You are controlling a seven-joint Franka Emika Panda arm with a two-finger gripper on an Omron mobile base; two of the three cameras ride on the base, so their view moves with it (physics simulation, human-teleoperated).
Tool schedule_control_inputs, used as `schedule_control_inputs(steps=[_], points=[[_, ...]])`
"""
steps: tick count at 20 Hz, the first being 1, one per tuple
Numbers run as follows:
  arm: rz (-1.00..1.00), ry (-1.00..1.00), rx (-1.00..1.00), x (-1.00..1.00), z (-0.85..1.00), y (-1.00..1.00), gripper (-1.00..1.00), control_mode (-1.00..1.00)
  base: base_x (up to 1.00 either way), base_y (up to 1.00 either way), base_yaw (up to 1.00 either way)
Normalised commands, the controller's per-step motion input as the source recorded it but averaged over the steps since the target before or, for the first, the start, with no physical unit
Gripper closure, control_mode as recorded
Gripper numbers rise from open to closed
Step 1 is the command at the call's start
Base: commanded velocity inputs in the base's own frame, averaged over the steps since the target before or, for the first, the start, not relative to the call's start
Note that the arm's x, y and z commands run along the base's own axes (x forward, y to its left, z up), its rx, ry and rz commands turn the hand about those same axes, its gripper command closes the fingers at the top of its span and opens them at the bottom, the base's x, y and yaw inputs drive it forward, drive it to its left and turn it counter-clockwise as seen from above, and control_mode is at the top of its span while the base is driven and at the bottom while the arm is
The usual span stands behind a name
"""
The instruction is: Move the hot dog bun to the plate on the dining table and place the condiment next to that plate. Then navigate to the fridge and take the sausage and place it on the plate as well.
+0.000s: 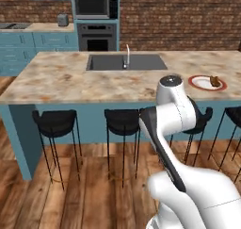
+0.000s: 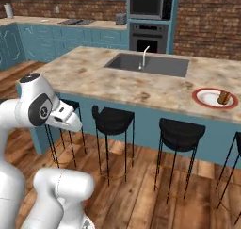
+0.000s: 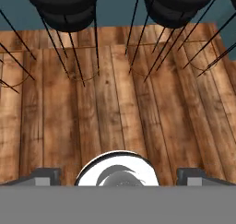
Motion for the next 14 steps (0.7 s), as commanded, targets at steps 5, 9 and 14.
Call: schedule_control_inputs(steps=[5, 9, 14], points=[[0.00, 0.00, 0.00, 0.00, 0.00, 0.00, -1.00, 1.00, -0.01, 1.00, -0.02], [0.00, 0.00, 0.00, 0.00, 0.00, 0.00, -1.00, 1.00, 0.00, 1.00, -0.07], [0.00, 0.00, 0.00, 0.00, 0.00, 0.00, -1.00, 1.00, 0.00, 1.00, -0.12]])
